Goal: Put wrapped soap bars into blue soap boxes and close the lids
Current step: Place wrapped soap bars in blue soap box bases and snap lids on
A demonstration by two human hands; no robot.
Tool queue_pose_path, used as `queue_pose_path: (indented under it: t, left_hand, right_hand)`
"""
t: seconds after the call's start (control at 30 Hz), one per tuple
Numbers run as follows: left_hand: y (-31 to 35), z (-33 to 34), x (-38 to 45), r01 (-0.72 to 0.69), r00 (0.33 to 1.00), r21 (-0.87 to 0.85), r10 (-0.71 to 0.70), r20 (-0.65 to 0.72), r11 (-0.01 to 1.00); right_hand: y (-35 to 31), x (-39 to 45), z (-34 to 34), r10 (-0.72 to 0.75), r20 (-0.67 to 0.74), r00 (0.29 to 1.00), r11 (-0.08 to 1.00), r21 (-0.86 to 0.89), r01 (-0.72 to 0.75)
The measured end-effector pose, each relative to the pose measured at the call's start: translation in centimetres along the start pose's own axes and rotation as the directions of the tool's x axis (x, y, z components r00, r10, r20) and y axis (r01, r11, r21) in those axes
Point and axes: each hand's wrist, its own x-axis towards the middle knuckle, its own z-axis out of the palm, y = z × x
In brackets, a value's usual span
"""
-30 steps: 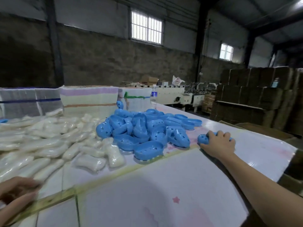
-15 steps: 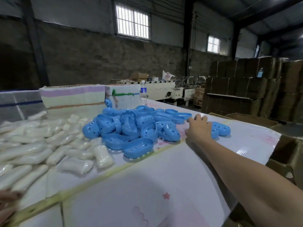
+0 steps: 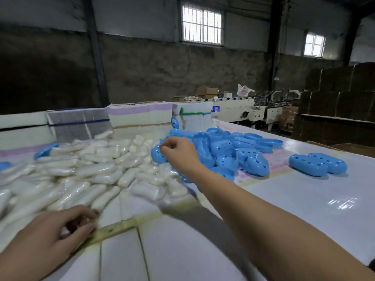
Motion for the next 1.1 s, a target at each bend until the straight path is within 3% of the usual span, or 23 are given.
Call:
queue_pose_path:
  t: [0.1,0.2,0.27,0.37,0.77,0.87,0.97,1.1]
  left_hand:
    - [4.1,-1.7,-0.4,-0.035,0.994,-0.062,0.028,-0.104,0.997]
    - [5.5,-2.1,-0.6,-0.006,0.994,-0.148,-0.01,-0.106,0.989]
    - [5.4,-2.0,-0.7,0.007,0.993,-0.162,-0.026,-0.116,0.987]
    - [5.3,-1.8,-0.4,0.032,0.993,-0.174,-0.051,-0.105,0.984]
    - [5.6,-3.0,-0.5,0.138,0.962,-0.263,-0.193,-0.194,0.955]
    - [4.7,-4.8,-0.5,0.197,0.915,-0.237,-0.265,-0.303,0.951]
    - [2.0,-7.2,-0.4,0.348,0.827,-0.167,-0.386,-0.409,0.922]
    - [-2.7,-9.5,-1.1,0.617,0.726,-0.014,-0.577,-0.374,0.787]
  right_hand:
    - [-3.1,-0.5,4.9,-0.018,0.155,0.988,0.993,0.115,0.0]
    - [-4.1,-2.2,9.3,-0.038,0.218,0.975,0.979,0.206,-0.008]
    - [-3.3,-3.9,11.1,-0.085,0.268,0.96,0.986,0.16,0.043]
    - [-2.5,-5.4,11.6,-0.204,0.427,0.881,0.975,0.006,0.222]
    - [-3.7,-6.4,10.6,-0.305,0.45,0.839,0.952,0.125,0.279]
    - [-4.0,-6.7,10.6,-0.311,0.467,0.828,0.95,0.131,0.284]
    - [-4.4,-7.1,10.6,-0.315,0.468,0.826,0.949,0.128,0.29]
    - [-5.3,-7.9,10.6,-0.362,0.493,0.791,0.931,0.142,0.337]
